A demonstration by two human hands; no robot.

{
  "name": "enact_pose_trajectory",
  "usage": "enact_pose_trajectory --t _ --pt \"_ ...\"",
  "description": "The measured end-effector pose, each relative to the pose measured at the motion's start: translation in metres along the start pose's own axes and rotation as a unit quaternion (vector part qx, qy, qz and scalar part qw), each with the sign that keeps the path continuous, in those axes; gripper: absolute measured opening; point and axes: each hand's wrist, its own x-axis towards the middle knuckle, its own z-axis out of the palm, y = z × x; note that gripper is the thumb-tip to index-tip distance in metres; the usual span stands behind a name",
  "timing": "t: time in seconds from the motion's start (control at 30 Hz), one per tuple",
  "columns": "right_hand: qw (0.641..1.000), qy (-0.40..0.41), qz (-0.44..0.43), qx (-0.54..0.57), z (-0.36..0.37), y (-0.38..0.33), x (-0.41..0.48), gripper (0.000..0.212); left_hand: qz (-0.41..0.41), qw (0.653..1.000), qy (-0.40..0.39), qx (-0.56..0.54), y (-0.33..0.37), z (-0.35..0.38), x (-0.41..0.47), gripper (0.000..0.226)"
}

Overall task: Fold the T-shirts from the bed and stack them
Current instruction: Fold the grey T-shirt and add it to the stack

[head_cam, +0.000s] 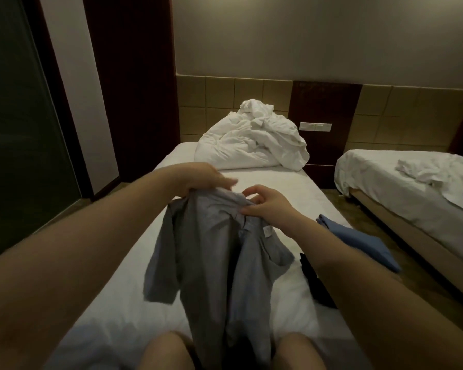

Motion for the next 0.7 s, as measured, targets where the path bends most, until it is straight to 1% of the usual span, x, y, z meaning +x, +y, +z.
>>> enact_pose_trajectory --t 0.03,0.07,0.1,0.17,0.23,0.27,0.33,0.4,0.43,0.53,0.63,0.7 --pt "1.0 0.011 -0.002 -0.01 0.001 0.005 0.0 0.029 -0.009 0.998 -0.008 0.059 0.001 0.0 0.0 0.046" --pt "1.0 0.019 -0.004 -0.023 0.002 0.012 0.0 0.028 -0.008 0.995 -0.018 0.096 0.001 0.0 0.0 0.042" --pt "0.999 0.021 -0.003 -0.041 0.004 0.019 0.0 0.026 0.002 0.994 -0.022 0.11 0.002 -0.001 -0.001 0.035" --pt "0.996 0.002 0.014 -0.085 0.008 0.038 -0.003 0.017 0.039 0.994 -0.012 0.1 0.007 -0.005 -0.003 0.019" --pt "0.994 -0.031 0.048 -0.096 0.012 0.064 -0.012 0.009 0.062 0.996 0.001 0.069 0.009 -0.012 -0.007 0.013" --pt "0.994 -0.04 0.072 -0.075 0.014 0.077 -0.017 0.01 0.06 0.997 0.004 0.054 0.009 -0.016 -0.009 0.014" --pt "0.992 -0.043 0.116 -0.036 0.016 0.097 -0.027 0.021 0.048 0.998 0.004 0.043 0.004 -0.025 -0.012 0.017" --pt "0.99 -0.03 0.135 -0.024 0.017 0.109 -0.033 0.034 0.044 0.997 0.009 0.062 -0.006 -0.034 -0.013 0.016" --pt "0.99 -0.022 0.139 -0.016 0.017 0.112 -0.035 0.038 0.042 0.995 0.011 0.084 -0.011 -0.037 -0.013 0.015" --pt "0.99 0.002 0.139 0.028 0.015 0.113 -0.035 0.038 0.031 0.988 0.017 0.152 -0.028 -0.04 -0.011 0.013" --pt "0.988 0.022 0.127 0.08 0.007 0.108 -0.03 0.038 0.024 0.99 0.05 0.132 -0.042 -0.043 -0.007 0.018" --pt "0.986 0.027 0.117 0.115 0.004 0.101 -0.025 0.034 0.018 0.989 0.094 0.109 -0.05 -0.045 -0.005 0.025"
